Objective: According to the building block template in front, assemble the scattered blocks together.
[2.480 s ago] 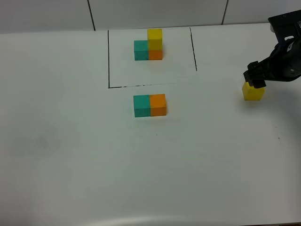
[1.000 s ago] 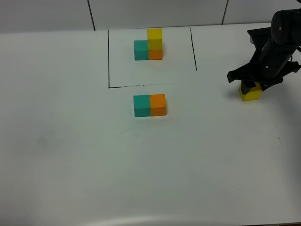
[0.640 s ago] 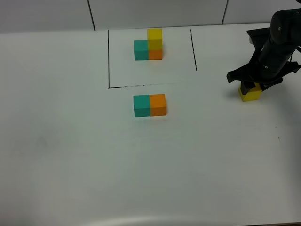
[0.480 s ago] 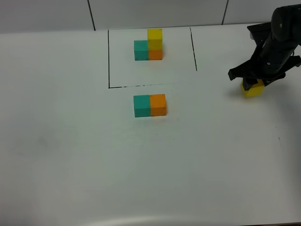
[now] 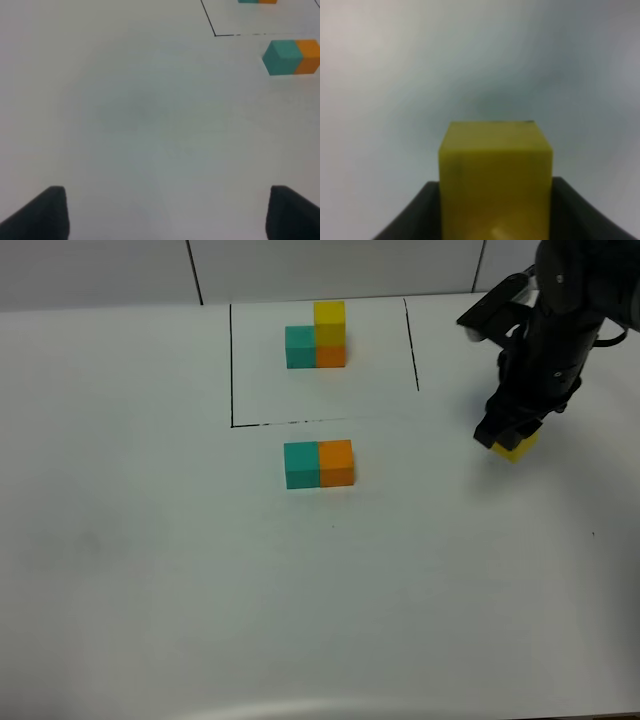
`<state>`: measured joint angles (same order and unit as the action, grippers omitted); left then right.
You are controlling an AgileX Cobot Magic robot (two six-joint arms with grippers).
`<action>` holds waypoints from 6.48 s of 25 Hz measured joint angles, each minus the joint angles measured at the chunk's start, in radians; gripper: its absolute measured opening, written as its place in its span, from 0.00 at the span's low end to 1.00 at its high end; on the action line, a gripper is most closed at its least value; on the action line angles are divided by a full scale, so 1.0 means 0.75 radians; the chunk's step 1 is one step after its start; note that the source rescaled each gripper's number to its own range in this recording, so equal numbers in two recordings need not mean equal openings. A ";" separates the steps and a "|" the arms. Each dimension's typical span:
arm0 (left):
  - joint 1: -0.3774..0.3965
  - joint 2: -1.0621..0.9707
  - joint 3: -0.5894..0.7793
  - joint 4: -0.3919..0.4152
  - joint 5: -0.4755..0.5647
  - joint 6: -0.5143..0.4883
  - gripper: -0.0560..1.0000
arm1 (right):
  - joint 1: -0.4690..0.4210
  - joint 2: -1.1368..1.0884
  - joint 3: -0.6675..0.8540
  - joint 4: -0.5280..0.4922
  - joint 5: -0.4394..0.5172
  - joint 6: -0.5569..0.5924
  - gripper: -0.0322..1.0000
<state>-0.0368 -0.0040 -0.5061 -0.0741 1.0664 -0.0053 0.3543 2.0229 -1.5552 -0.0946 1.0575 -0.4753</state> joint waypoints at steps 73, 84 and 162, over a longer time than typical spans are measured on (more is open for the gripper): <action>0.000 0.000 0.000 0.000 0.000 0.000 0.86 | 0.399 0.438 -0.715 0.141 0.213 -0.708 0.05; 0.000 0.000 0.000 0.000 0.000 0.000 0.86 | 0.399 0.443 -0.719 0.141 0.214 -0.721 0.05; 0.000 0.000 0.000 0.000 0.000 0.000 0.86 | -0.494 -2.515 1.400 0.175 0.008 0.527 0.91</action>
<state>-0.0368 -0.0040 -0.5061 -0.0741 1.0664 -0.0053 -0.0163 0.1369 -0.5048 0.0365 1.0635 -0.0797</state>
